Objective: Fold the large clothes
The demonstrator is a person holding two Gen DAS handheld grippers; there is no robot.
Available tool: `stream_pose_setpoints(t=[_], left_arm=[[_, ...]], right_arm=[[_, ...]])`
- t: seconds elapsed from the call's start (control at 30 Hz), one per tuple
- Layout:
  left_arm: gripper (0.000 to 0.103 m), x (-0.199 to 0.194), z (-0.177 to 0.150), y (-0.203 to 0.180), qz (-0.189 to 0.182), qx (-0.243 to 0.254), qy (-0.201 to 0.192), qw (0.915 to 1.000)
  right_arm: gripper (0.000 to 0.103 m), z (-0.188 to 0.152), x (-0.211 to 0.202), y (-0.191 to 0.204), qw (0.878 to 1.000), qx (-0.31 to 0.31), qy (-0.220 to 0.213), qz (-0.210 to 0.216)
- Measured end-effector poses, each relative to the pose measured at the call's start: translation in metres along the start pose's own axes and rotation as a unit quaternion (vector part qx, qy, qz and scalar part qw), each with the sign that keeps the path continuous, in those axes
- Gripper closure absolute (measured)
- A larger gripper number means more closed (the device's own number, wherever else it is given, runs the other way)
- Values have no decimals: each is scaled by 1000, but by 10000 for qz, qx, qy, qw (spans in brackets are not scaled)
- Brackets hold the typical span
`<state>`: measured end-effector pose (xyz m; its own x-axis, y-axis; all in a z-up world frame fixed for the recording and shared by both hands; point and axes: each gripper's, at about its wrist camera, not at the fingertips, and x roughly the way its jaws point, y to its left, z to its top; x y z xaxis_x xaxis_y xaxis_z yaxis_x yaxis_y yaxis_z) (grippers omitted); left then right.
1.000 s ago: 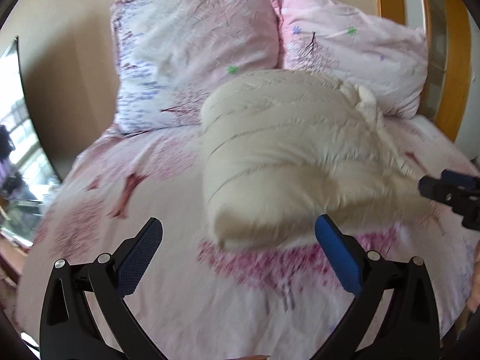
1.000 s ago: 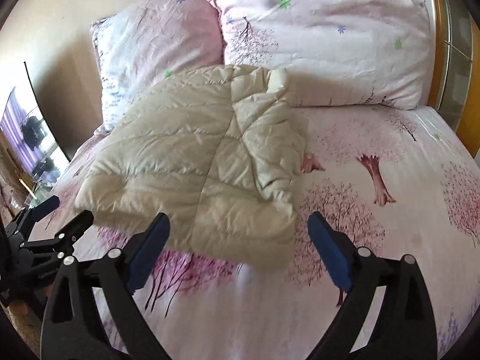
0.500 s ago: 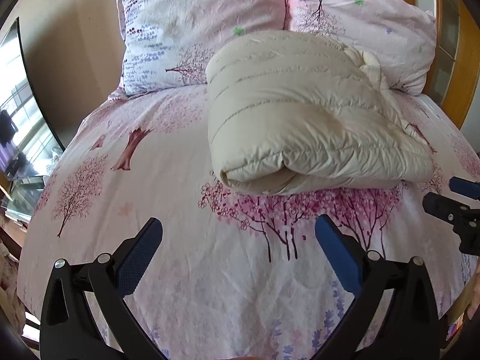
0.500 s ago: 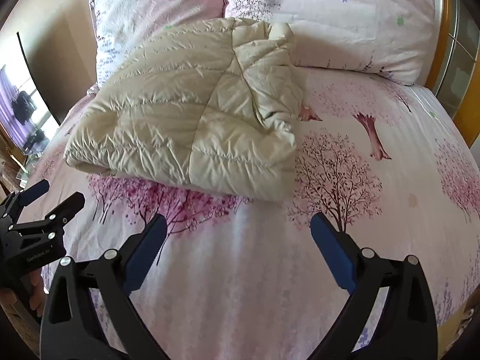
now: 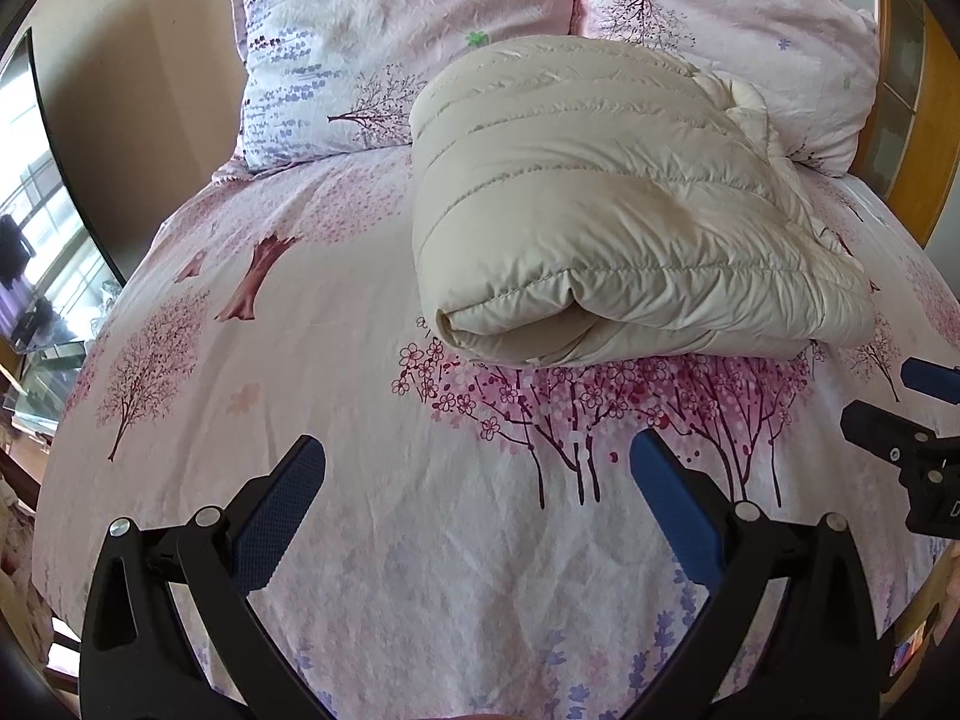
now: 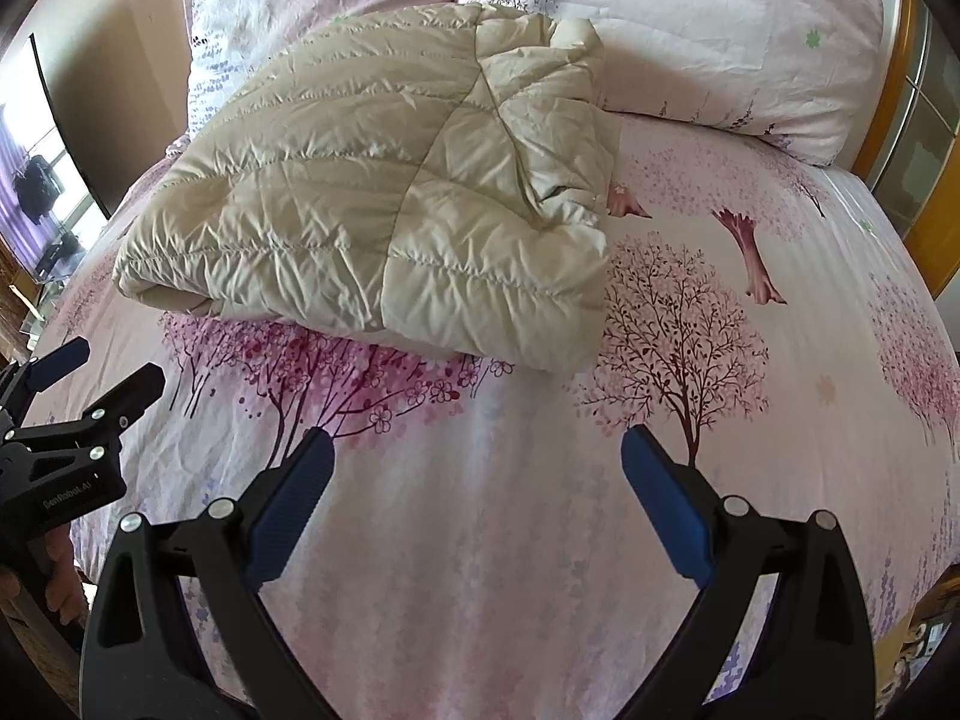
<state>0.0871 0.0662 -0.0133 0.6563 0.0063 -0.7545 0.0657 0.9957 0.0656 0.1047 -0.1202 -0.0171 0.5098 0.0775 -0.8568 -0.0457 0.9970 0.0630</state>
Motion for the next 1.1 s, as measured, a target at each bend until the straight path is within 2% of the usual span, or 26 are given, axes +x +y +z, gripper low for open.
stream_pose_setpoints(t=[1.1], left_arm=[[1, 10, 0, 0, -81, -40, 159, 9998]], right_arm=[[6, -1, 9, -1, 9999, 13, 153, 1]])
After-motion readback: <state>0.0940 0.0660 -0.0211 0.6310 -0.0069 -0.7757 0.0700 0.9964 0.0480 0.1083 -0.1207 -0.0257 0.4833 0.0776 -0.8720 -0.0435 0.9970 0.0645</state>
